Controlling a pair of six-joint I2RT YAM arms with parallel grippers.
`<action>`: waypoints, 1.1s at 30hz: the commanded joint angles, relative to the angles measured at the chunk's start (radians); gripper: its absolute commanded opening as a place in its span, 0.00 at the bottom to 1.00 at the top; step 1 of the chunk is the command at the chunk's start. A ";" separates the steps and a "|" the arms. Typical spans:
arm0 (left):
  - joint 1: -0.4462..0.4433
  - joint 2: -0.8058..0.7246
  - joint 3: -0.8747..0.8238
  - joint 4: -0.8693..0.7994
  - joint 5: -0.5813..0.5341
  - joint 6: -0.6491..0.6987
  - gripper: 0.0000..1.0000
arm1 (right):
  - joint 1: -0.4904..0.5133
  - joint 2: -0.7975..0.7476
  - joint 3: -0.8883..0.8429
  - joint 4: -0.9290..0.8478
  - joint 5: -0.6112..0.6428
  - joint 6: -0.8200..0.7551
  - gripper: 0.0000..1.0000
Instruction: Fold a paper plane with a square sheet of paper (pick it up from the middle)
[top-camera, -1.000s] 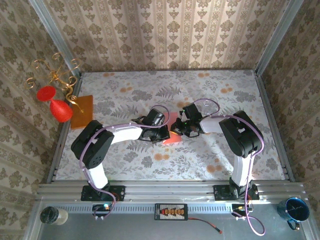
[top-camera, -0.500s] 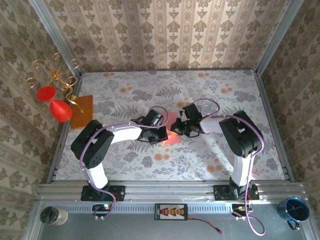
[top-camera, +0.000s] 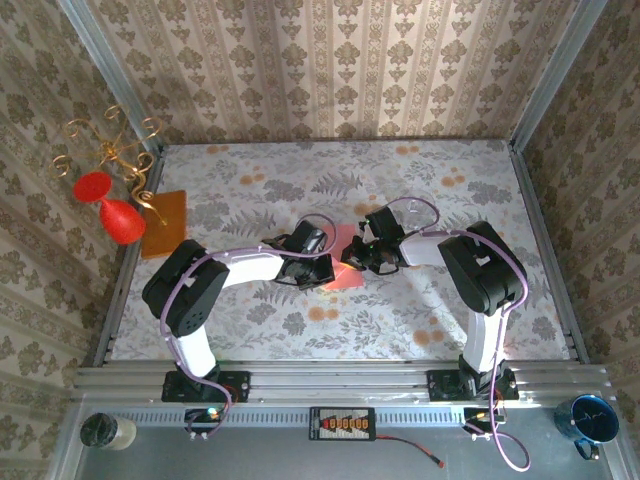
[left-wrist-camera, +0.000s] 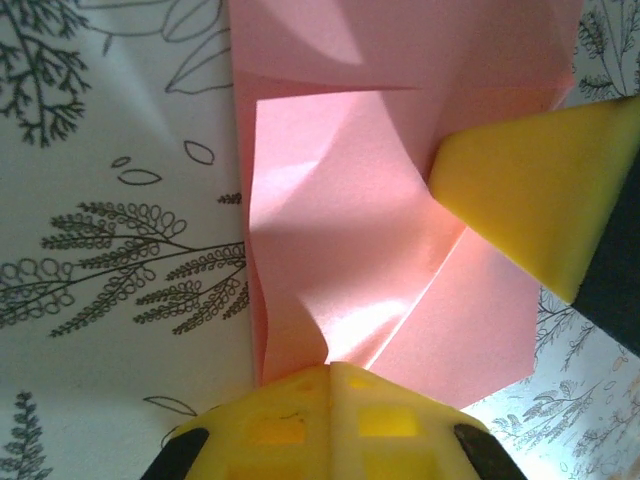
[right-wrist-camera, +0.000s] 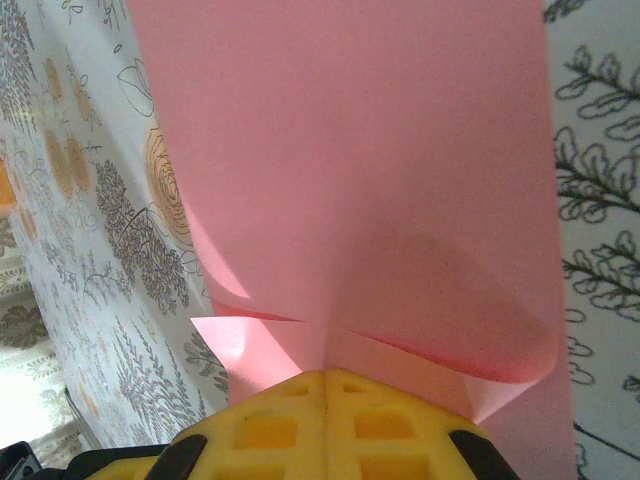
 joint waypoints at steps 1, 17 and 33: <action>0.007 0.013 -0.025 -0.062 -0.020 0.019 0.05 | -0.003 0.087 -0.052 -0.159 0.117 0.010 0.03; 0.007 0.017 -0.017 -0.106 -0.036 0.025 0.03 | -0.030 -0.046 0.038 -0.157 -0.097 -0.201 0.05; 0.006 0.021 -0.010 -0.106 -0.033 0.025 0.02 | 0.023 -0.040 0.018 -0.123 -0.106 -0.177 0.05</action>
